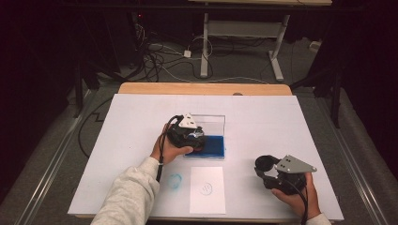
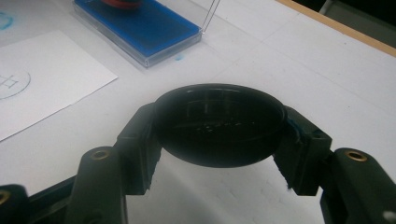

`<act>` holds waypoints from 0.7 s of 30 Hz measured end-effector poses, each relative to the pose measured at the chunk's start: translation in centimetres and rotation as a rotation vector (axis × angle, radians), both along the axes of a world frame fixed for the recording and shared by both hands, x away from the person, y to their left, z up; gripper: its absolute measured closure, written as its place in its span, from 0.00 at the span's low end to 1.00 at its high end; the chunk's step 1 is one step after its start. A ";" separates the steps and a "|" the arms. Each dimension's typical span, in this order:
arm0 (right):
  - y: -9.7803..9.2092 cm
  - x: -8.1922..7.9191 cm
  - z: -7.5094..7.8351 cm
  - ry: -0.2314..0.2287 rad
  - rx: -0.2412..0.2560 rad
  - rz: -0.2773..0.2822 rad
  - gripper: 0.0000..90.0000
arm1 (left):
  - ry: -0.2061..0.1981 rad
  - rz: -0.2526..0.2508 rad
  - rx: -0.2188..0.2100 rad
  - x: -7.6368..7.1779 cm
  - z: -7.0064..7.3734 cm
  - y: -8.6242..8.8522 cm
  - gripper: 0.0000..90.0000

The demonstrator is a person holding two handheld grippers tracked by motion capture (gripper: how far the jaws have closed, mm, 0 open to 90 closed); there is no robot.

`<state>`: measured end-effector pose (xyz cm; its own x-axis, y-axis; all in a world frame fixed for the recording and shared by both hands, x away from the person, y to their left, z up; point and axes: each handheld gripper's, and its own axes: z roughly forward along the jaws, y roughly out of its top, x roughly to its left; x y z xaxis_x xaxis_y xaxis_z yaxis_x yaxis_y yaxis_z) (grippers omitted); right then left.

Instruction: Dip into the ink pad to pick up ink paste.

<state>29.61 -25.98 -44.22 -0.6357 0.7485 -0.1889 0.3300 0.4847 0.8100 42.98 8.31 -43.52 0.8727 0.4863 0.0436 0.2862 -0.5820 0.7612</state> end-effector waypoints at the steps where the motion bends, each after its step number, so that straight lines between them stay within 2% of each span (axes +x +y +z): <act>1: 0.0 0.0 0.0 0.001 -0.001 -0.001 0.43 | 0.000 -0.001 -0.001 0.0 -0.1 0.0 0.61; 9: 0.1 0.0 -0.1 0.008 -0.008 0.007 0.43 | -0.007 0.016 -0.002 0.1 -0.5 0.0 0.61; 13: 0.2 0.0 -0.2 0.010 -0.010 0.017 0.43 | -0.013 0.006 0.002 -0.1 -0.6 0.2 0.61; 16: 0.2 0.0 -0.2 0.012 -0.007 0.016 0.43 | -0.002 -0.008 0.018 -0.3 -0.5 0.7 0.61; 21: 0.2 0.1 -0.3 0.021 -0.009 0.016 0.43 | 0.019 -0.009 0.014 -0.3 -0.4 1.1 0.60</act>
